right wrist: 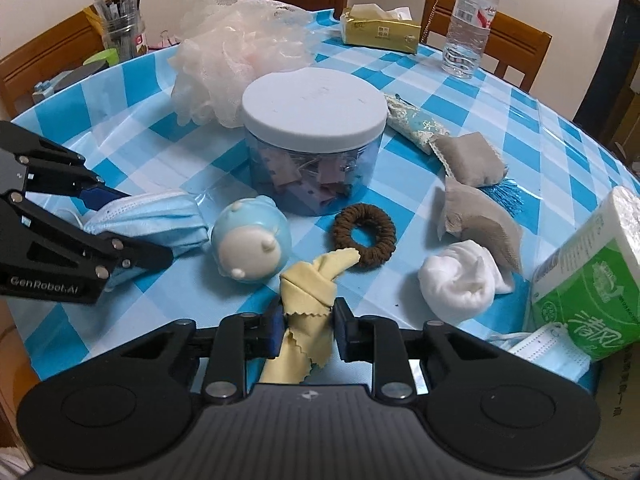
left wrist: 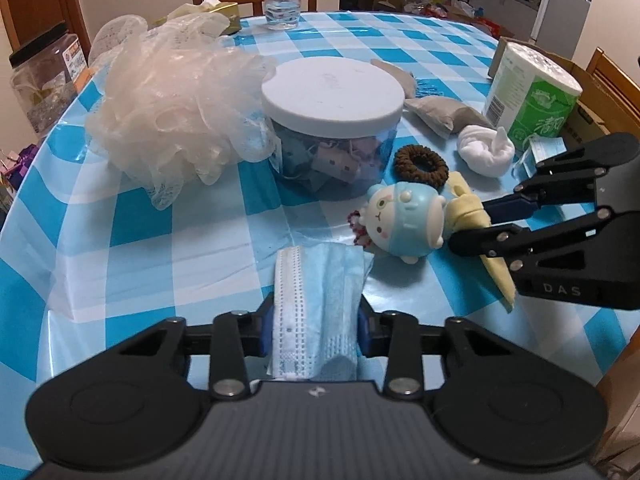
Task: Organize soft objects
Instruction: 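Grasp the yellow cloth with the right tool, then drop the yellow cloth into the cardboard box with the right tool while the left tool drops the mask in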
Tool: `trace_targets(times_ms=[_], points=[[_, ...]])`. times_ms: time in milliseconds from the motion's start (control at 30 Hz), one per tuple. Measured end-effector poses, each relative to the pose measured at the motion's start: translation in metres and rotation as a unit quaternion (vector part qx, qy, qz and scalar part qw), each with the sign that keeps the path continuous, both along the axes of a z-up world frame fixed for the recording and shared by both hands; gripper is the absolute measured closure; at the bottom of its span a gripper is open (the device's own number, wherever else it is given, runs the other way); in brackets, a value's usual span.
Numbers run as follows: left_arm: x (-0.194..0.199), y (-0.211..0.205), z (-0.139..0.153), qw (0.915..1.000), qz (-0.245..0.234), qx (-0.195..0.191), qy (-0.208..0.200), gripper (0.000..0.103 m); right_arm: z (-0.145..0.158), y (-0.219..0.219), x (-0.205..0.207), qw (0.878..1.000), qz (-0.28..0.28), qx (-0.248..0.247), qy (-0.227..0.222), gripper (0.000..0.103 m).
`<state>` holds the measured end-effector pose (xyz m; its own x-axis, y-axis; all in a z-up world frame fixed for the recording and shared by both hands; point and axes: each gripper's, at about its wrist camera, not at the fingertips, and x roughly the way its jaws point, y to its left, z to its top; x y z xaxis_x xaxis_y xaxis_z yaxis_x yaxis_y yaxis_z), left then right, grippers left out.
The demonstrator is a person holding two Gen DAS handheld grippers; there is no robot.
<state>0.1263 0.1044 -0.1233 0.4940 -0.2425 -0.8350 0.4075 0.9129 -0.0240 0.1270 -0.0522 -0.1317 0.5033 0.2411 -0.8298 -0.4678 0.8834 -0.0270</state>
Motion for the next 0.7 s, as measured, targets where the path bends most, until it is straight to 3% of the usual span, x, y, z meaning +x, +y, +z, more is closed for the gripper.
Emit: trace_targets(times_ms=[267, 700], points=[[-0.007, -0.006, 0.011, 1.0, 0.003, 0.001, 0.005, 0.076, 0.018, -0.009, -0.007, 1.0, 0.012, 0.005, 0.001, 0.076], [-0.031, -0.048, 0.074, 0.9997, -0.021, -0.015, 0.003, 0.076, 0.085, -0.078, -0.03, 0.999, 0.018, 0.025, -0.018, 0.076]])
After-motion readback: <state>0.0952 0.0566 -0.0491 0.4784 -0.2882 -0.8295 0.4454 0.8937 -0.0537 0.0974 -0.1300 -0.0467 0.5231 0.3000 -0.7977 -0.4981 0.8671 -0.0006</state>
